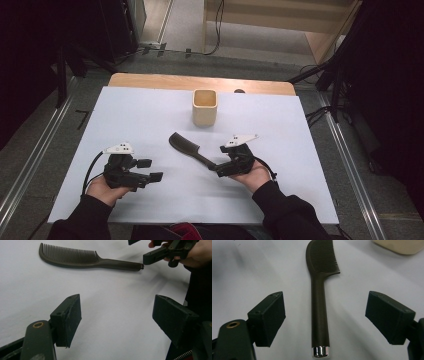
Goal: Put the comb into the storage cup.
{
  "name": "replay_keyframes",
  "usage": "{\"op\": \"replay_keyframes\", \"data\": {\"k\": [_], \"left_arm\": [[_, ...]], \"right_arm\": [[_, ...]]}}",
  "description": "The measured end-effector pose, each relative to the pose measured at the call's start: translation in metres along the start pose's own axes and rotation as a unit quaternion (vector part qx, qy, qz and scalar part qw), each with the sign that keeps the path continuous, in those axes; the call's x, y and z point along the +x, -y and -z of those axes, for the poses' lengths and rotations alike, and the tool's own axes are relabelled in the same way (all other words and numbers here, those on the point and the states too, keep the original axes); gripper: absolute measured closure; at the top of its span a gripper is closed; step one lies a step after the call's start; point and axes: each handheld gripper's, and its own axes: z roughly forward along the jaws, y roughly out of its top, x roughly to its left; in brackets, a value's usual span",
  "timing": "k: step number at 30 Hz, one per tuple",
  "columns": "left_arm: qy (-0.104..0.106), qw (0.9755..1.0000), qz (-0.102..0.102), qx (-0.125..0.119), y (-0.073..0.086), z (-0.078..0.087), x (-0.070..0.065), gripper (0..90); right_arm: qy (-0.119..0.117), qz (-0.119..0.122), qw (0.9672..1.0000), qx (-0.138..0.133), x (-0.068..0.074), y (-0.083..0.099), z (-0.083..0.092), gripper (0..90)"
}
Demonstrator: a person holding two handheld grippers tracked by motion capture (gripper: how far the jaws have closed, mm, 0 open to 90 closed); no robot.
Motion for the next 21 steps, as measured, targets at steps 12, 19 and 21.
{"op": "replay_keyframes", "data": {"k": [12,19,21], "left_arm": [[0.002,1.0000,-0.001,0.002,0.000,0.000,0.000,23.9],[0.003,1.0000,-0.002,0.005,0.000,-0.001,0.000,23.9],[0.003,1.0000,-0.002,0.006,0.000,0.000,0.000,23.9]], "right_arm": [[0.002,0.004,0.9999,0.011,0.002,0.009,-0.013,14.6],[0.013,0.015,0.9994,0.027,0.004,0.015,-0.023,14.6],[0.018,0.019,0.9993,0.029,0.005,0.016,-0.025,15.3]]}}
